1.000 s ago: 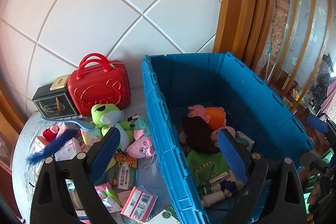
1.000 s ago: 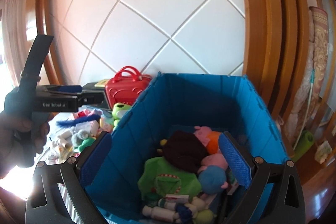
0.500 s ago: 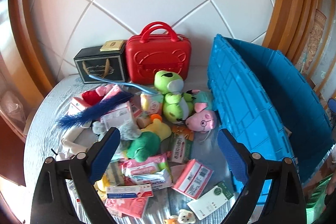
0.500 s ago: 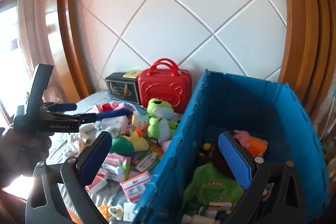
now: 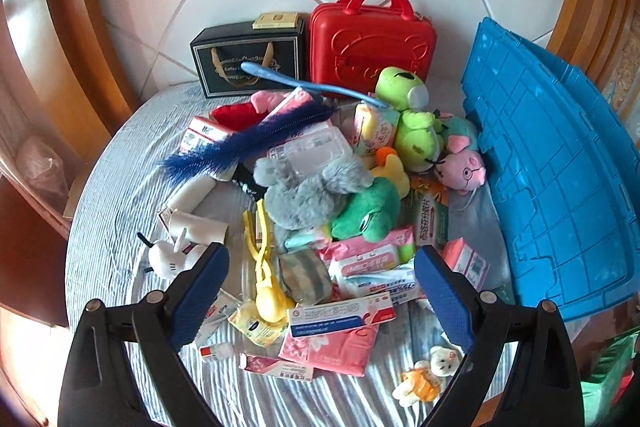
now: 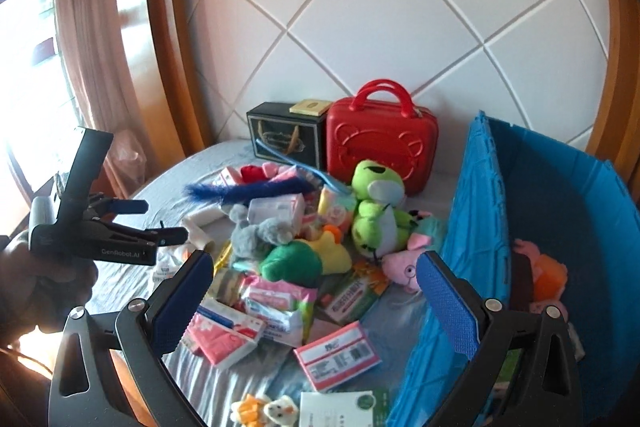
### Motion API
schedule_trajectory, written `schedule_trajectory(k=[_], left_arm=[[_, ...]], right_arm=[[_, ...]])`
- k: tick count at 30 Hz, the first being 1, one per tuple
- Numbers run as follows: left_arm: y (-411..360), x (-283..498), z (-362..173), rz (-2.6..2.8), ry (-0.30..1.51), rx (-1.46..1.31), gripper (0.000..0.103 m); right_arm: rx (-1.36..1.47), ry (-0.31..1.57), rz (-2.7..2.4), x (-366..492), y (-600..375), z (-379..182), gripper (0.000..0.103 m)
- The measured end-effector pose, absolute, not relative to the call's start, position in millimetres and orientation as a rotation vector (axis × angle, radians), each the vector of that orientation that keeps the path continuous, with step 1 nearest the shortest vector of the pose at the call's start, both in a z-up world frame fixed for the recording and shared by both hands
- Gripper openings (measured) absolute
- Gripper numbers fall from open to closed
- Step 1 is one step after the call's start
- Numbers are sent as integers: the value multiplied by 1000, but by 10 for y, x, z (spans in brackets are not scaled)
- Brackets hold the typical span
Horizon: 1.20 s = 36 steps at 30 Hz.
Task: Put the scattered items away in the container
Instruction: 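Withdraw both open tools from the crate back over the pile, then grasp clear tape roll with left tool while right tool grasps red-white tissue pack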
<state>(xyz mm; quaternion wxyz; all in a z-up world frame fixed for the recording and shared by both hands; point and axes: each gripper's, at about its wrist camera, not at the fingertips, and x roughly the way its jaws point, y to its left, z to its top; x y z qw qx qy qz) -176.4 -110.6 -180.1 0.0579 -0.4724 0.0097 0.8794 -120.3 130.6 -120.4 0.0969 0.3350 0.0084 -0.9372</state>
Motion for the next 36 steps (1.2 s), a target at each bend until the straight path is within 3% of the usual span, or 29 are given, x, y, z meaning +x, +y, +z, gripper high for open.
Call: schedule_trajectory(k=[13,25,27,28,29,32,36], left_arm=[[-1179,-2108,-3071,2398,51,-1709,95],[-901,-2471,-3830,2330,157,-1893,95],[-914,-2509,-3896,2329,158,-1904,90],[-931,-2524,-3923,2326,155,-1905,80],[-955,-2536,-3944,2313,144,-1904,63],[-1007,-2529,-3912,2288,106,-1865,37],[-1084,-2477,-3791,2296,82,-1808,36]], right_arm=[[1396,-46,-2736,-1356,1102,-2699,103],[1635,-115,-2704,-1423,1159,-3486,103],[1674,-126,-2697,-1476,1157,-3597,103],[1692,-128,-2695,-1504,1153,-3647,103],[1709,-129,-2693,-1534,1149,-3691,103],[1754,-144,-2687,-1628,1153,-3788,103],[1779,-176,-2689,-1728,1168,-3832,103]])
